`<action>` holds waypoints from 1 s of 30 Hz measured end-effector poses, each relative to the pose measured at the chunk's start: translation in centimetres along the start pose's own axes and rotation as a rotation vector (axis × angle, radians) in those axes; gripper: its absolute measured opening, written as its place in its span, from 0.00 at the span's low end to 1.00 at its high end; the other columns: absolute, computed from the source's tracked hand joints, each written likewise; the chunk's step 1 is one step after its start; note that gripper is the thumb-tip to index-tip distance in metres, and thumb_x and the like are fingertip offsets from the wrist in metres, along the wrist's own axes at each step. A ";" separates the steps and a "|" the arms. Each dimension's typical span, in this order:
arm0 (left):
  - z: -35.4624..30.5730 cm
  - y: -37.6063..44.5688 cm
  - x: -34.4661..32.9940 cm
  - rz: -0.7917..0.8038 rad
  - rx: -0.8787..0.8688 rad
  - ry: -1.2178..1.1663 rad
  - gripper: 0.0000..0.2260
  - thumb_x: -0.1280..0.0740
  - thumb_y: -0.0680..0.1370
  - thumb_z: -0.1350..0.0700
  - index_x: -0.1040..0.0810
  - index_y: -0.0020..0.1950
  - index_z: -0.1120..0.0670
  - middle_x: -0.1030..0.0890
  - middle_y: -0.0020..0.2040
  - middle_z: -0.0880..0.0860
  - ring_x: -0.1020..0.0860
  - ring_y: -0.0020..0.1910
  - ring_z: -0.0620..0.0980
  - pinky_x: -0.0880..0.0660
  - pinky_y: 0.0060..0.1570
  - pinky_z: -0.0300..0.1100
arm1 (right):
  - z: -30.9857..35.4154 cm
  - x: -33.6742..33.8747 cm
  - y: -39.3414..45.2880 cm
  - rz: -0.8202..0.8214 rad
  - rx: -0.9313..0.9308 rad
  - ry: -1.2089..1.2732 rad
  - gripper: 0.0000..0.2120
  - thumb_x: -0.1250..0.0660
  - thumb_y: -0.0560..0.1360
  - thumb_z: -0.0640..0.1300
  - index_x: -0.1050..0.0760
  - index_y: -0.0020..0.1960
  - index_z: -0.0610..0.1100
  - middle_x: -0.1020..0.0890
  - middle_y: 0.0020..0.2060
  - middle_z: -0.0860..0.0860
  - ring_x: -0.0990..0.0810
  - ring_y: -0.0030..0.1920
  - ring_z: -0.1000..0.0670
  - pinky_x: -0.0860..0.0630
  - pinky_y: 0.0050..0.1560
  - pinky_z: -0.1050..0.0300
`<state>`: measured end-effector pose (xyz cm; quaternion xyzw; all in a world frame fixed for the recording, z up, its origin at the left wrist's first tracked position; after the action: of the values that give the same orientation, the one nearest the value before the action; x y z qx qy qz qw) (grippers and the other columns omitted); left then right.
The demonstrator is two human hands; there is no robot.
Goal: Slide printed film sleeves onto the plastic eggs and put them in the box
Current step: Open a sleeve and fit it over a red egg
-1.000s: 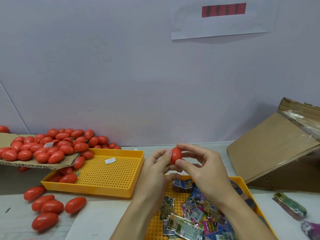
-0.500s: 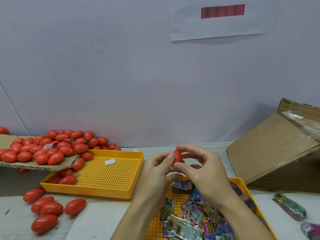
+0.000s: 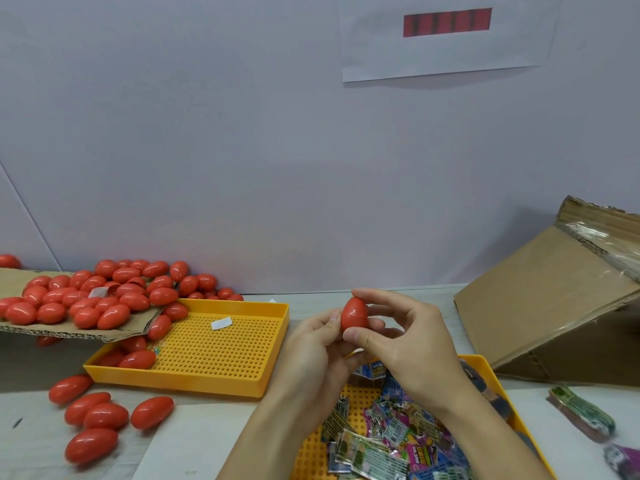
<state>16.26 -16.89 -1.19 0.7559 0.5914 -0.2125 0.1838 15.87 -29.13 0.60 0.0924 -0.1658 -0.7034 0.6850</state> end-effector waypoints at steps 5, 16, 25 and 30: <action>0.1 0.1 0.2 -0.009 -0.007 0.004 0.15 0.40 0.81 0.59 0.15 0.48 0.62 0.16 0.48 0.65 0.16 0.52 0.63 0.17 0.46 0.50 | -0.2 0.1 0.0 0.000 -0.007 -0.007 0.21 0.21 0.68 0.40 0.18 0.55 0.58 0.15 0.49 0.57 0.18 0.53 0.57 0.19 0.49 0.59; -1.1 0.1 2.5 -0.296 -0.170 0.113 0.13 0.25 0.71 0.63 0.25 0.53 0.60 0.15 0.42 0.56 0.15 0.42 0.55 0.20 0.38 0.40 | -0.1 0.0 -0.1 0.061 0.025 -0.308 0.15 0.28 0.75 0.40 0.20 0.57 0.56 0.17 0.47 0.60 0.21 0.51 0.61 0.22 0.45 0.63; -3.1 -0.7 4.6 -0.580 -0.379 0.179 0.09 0.28 0.76 0.63 0.26 0.52 0.58 0.18 0.45 0.59 0.17 0.36 0.47 0.20 0.35 0.38 | 0.0 -3.2 -1.4 0.550 -0.167 -0.577 0.04 0.28 0.74 0.47 0.17 0.41 0.52 0.16 0.35 0.56 0.21 0.32 0.62 0.24 0.37 0.65; -3.0 -0.7 4.3 -0.573 -0.380 0.206 0.09 0.28 0.76 0.63 0.26 0.52 0.59 0.18 0.46 0.61 0.17 0.37 0.48 0.21 0.35 0.37 | 0.0 -4.2 -1.9 0.551 -0.203 -0.731 0.10 0.24 0.70 0.55 0.18 0.46 0.51 0.19 0.41 0.55 0.20 0.38 0.55 0.24 0.38 0.62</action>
<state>16.77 -11.62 -1.03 0.5291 0.8237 -0.0644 0.1934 14.33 -24.96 -0.47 -0.2766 -0.3450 -0.4943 0.7484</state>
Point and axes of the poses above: each hand's wrist, its own y-axis towards the middle knuckle, its own x-axis out of the back of the hand, z = x × y, the point moved 6 cm from there along y, towards the middle knuckle
